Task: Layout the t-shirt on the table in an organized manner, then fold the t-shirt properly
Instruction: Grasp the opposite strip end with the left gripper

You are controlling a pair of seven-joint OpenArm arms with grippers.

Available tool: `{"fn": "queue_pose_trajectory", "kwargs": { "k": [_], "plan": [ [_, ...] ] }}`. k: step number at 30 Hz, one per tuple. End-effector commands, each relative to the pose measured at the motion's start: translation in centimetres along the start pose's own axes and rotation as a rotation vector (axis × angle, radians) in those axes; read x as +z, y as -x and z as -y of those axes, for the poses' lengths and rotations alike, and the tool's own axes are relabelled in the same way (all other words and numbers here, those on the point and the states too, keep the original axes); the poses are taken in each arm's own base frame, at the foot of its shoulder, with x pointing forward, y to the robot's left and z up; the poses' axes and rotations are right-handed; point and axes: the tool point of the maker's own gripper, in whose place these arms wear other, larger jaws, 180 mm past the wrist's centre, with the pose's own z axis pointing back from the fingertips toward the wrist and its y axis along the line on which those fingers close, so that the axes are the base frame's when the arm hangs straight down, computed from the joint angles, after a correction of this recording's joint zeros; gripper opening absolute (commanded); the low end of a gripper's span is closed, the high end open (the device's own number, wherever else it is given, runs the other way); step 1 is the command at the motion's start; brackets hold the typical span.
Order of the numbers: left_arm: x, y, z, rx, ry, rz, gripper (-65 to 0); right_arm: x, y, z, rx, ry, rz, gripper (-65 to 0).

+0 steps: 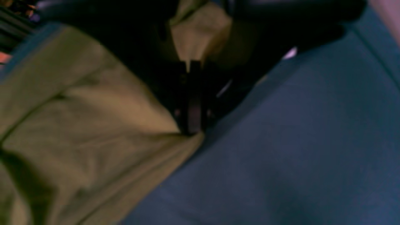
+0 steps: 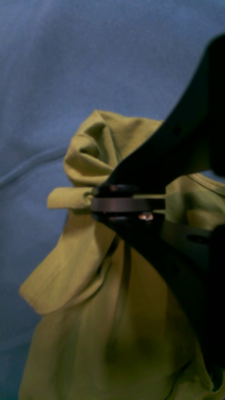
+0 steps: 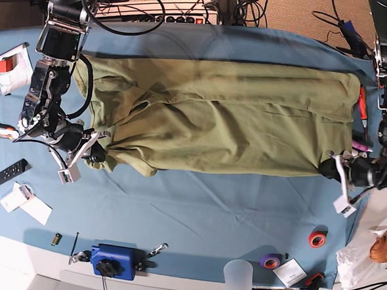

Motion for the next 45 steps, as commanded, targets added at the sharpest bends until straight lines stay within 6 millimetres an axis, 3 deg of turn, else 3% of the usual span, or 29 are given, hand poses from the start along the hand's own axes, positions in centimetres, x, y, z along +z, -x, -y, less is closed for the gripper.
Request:
{"fn": "queue_pose_trajectory", "kwargs": {
  "k": [1,7,11,12,14,17,24,30,32,35,45],
  "plan": [
    [1.2,-1.0,-0.2,-0.009,0.007,0.038,-65.0,0.8,-2.4,0.5,0.023,0.007,0.068,-65.0],
    [-0.2,3.7,3.0,0.097,0.165,0.001,-65.0,0.8,-2.4,0.5,0.024,0.007,0.068,-65.0],
    [-0.7,5.5,4.5,0.143,0.23,-0.007,-65.0,0.8,-2.4,0.5,0.023,0.007,0.068,-65.0],
    [-0.7,5.9,4.8,0.148,0.243,-0.021,-62.0,0.8,-2.4,0.5,0.024,0.007,0.068,-65.0],
    [-0.7,6.3,5.0,0.15,0.252,-0.034,-48.1,0.8,-2.4,0.5,0.023,0.007,0.068,-65.0],
    [-0.4,5.0,5.5,0.163,0.289,0.024,-35.2,0.8,-2.4,0.5,0.024,0.007,0.068,-65.0],
    [3.4,-0.6,5.8,0.149,0.352,0.268,-34.9,0.8,-2.4,0.5,0.024,0.009,0.066,-65.0],
    [6.3,-2.3,4.2,0.136,0.289,0.379,-37.2,0.8,-2.4,0.5,0.024,0.009,0.069,-65.0],
    [5.5,-0.7,2.9,0.13,0.202,0.292,-41.9,0.8,-2.4,0.5,0.024,0.009,0.069,-65.0],
    [4.3,1.9,2.0,0.127,0.13,0.177,-42.2,0.8,-2.4,0.5,0.025,0.009,0.07,-65.0],
    [3.1,6.1,1.1,0.138,0.054,0.027,-42.2,0.8,-2.4,0.5,0.025,0.009,0.07,-65.0]
  ]
}}
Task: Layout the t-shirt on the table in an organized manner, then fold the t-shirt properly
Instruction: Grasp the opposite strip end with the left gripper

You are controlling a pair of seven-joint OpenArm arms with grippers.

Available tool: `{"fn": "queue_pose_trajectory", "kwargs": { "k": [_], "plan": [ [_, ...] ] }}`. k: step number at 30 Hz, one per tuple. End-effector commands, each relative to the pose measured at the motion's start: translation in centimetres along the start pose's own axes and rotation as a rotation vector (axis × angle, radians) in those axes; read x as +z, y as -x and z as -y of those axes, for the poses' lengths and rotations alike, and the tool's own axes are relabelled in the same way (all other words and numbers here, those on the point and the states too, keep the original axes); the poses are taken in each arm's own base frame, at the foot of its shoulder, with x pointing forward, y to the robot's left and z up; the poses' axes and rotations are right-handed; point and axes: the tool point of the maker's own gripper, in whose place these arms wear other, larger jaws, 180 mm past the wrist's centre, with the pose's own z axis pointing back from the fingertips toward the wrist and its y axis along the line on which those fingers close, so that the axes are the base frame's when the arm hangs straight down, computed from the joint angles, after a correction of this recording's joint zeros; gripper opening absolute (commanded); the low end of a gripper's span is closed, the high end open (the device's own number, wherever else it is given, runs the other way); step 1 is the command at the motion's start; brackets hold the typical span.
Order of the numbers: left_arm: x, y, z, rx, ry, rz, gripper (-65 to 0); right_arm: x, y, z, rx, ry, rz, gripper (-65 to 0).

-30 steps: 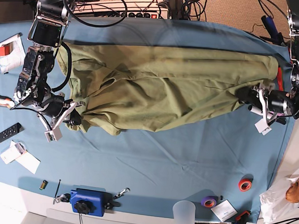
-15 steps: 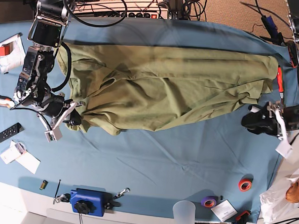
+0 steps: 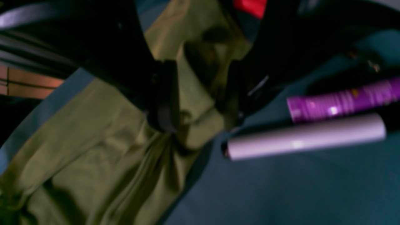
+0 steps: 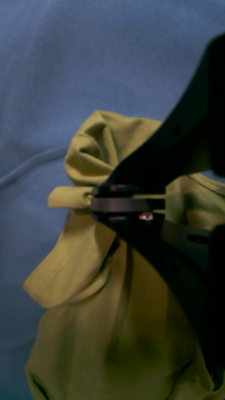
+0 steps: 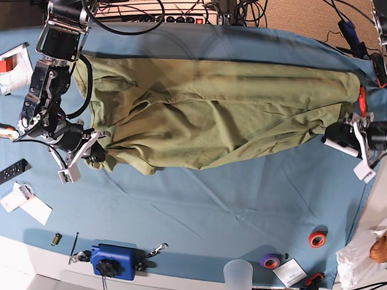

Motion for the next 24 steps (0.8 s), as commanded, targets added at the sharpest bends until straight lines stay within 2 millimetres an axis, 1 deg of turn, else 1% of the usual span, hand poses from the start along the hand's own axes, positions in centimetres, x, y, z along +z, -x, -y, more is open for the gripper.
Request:
{"fn": "queue_pose_trajectory", "kwargs": {
  "k": [1,6,8,17,24],
  "plan": [
    [1.1,-1.1,-0.6,-0.024,-0.028,0.022,-42.2,0.8,-2.4,0.5,0.025,0.009,0.07,-65.0],
    [0.9,-0.9,-2.1,-0.032,-0.116,0.054,-41.8,0.8,-2.4,0.5,0.025,0.009,0.069,-65.0],
    [0.9,-1.1,-2.3,-0.036,-0.128,0.065,-41.8,0.8,-2.4,0.5,0.025,0.008,0.07,-65.0],
    [-0.6,-1.1,-1.1,-0.023,-0.087,0.074,-41.8,0.8,-2.4,0.5,0.025,0.009,0.069,-65.0],
    [-0.8,-1.2,-0.9,-0.02,-0.082,0.079,-41.8,0.8,-2.4,0.5,0.024,0.008,0.069,-65.0]
  ]
}}
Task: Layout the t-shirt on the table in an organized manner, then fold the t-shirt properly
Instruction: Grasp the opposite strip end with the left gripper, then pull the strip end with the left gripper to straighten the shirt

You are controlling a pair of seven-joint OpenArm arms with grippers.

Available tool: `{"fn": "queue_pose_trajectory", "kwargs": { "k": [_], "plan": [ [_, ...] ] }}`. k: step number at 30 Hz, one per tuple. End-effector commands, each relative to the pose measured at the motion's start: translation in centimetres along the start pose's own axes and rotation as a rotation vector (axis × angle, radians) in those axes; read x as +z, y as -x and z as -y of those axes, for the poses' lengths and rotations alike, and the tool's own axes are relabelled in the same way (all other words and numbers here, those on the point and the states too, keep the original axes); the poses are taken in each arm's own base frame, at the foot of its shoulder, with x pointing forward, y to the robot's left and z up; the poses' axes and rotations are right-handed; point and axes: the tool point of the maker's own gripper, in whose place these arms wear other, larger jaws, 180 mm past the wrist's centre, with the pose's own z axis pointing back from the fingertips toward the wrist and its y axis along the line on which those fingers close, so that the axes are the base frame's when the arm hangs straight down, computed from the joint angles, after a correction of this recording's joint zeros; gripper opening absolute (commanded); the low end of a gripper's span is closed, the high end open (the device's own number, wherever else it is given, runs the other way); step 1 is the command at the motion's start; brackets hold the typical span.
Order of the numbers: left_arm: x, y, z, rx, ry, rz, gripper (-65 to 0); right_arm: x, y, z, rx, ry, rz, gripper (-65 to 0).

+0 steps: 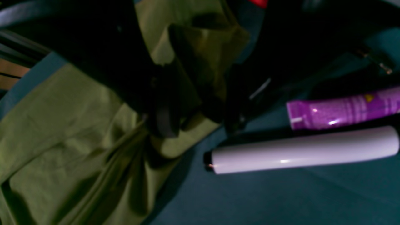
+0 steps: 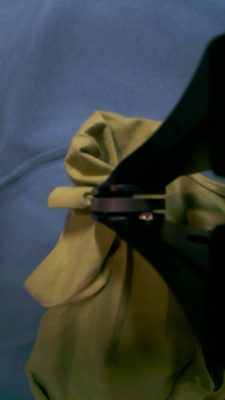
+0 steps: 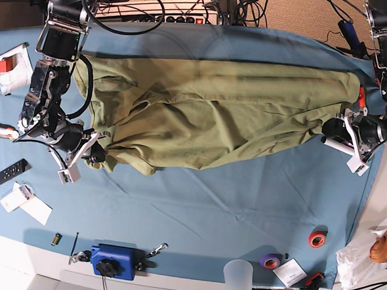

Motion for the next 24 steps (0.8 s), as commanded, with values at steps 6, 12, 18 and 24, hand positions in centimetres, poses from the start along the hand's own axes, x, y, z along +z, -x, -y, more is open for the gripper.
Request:
{"fn": "queue_pose_trajectory", "kwargs": {
  "k": [6,12,18,24],
  "plan": [
    [0.9,-1.5,-0.5,-0.015,-0.012,0.045,-43.6,0.8,-2.4,0.5,0.024,0.009,0.067,-65.0],
    [0.4,-1.5,0.0,-0.009,0.003,0.051,-63.3,0.8,-2.4,0.5,0.024,0.008,0.068,-65.0],
    [-0.5,-1.7,1.0,0.0,0.031,0.062,-65.0,0.8,-2.4,0.5,0.025,0.008,0.068,-65.0],
    [0.4,-2.5,0.2,-0.019,0.006,0.068,-65.0,0.8,-2.4,0.5,0.024,0.009,0.067,-65.0]
  ]
}}
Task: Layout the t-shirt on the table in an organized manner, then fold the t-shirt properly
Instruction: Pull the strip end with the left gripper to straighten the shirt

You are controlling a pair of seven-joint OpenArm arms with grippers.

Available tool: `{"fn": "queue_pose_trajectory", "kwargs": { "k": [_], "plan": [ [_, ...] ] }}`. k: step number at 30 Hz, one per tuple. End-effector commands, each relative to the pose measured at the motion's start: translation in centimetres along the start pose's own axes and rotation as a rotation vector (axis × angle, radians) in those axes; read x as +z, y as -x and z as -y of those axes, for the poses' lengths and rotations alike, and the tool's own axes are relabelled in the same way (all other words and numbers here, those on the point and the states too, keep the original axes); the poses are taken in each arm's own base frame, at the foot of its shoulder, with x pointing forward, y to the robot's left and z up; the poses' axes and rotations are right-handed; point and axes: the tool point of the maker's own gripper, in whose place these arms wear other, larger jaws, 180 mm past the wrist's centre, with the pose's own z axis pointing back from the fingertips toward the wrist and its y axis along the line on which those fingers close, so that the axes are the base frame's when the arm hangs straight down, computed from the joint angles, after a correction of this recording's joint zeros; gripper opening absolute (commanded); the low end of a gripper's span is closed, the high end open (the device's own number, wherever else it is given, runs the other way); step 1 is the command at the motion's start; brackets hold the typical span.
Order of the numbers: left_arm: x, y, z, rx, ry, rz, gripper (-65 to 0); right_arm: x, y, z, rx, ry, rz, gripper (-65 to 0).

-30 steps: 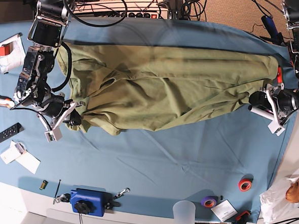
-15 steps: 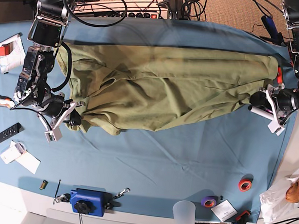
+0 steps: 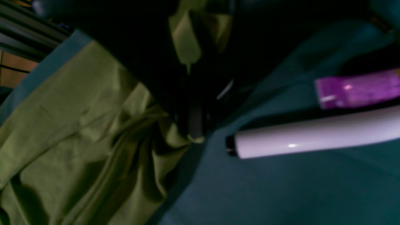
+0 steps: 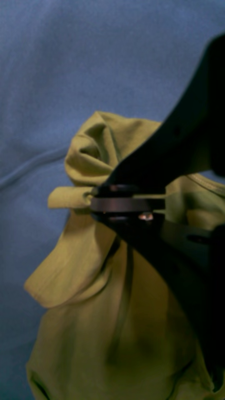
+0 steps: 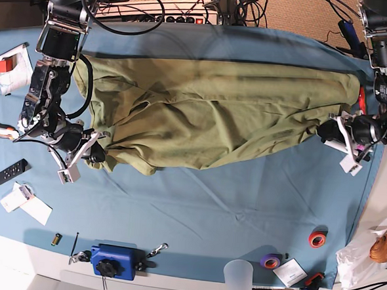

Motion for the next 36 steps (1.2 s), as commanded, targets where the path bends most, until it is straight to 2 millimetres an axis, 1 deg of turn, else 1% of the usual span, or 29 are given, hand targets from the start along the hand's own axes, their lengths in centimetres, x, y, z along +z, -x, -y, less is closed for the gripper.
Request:
{"fn": "queue_pose_trajectory", "kwargs": {
  "k": [1,5,8,13,15,19,21,23,26,29,30,32,33,34,36],
  "plan": [
    [1.5,-2.0,-0.8,-0.03,-0.026,0.047,-65.0,0.8,-2.4,0.5,0.024,0.008,0.068,-65.0],
    [2.8,-3.1,-1.8,-0.046,-0.052,0.074,-65.0,0.8,-2.4,0.5,0.024,0.007,0.068,-65.0],
    [3.6,-4.4,-2.2,-0.06,-0.065,0.113,-65.0,0.8,-2.4,0.5,0.024,0.007,0.071,-65.0],
    [4.4,-6.7,-2.3,-0.085,-0.077,0.16,-65.0,0.8,-2.5,0.5,0.024,0.007,0.072,-65.0],
    [4.8,-7.9,-2.3,-0.097,-0.08,0.187,-65.0,0.8,-2.5,0.5,0.025,0.008,0.072,-65.0],
    [5.8,-10.9,-2.3,-0.126,-0.089,0.271,-65.0,0.8,-2.5,0.5,0.025,0.008,0.072,-65.0],
    [6.1,-11.8,-2.2,-0.136,-0.094,0.286,-65.0,0.8,-2.5,0.5,0.025,0.008,0.072,-65.0],
    [6.2,-11.9,-2.5,-0.143,-0.111,0.279,-65.0,0.8,-2.5,0.5,0.025,0.008,0.072,-65.0],
    [5.9,-11.2,-3.1,-0.145,-0.142,0.244,-65.0,0.8,-2.5,0.5,0.024,0.007,0.072,-65.0],
    [5.4,-10.9,-3.2,-0.145,-0.154,0.229,-65.0,0.8,-2.5,0.5,0.024,0.007,0.072,-65.0],
    [5.3,-11.0,-3.2,-0.145,-0.154,0.233,-61.2,0.8,-2.5,0.5,0.024,0.007,0.072,-65.0],
    [5.4,-11.5,-3.0,-0.147,-0.15,0.268,-50.6,0.8,-2.5,0.5,0.024,0.007,0.071,-65.0],
    [5.4,-11.8,-3.0,-0.148,-0.149,0.281,-46.8,0.8,-2.5,0.5,0.024,0.007,0.071,-65.0],
    [5.5,-12.0,-3.0,-0.149,-0.148,0.294,-44.7,0.8,-2.4,0.5,0.024,0.007,0.071,-65.0],
    [5.6,-12.4,-2.9,-0.151,-0.146,0.317,-44.3,0.8,-2.4,0.5,0.024,0.007,0.07,-65.0]
  ]
}}
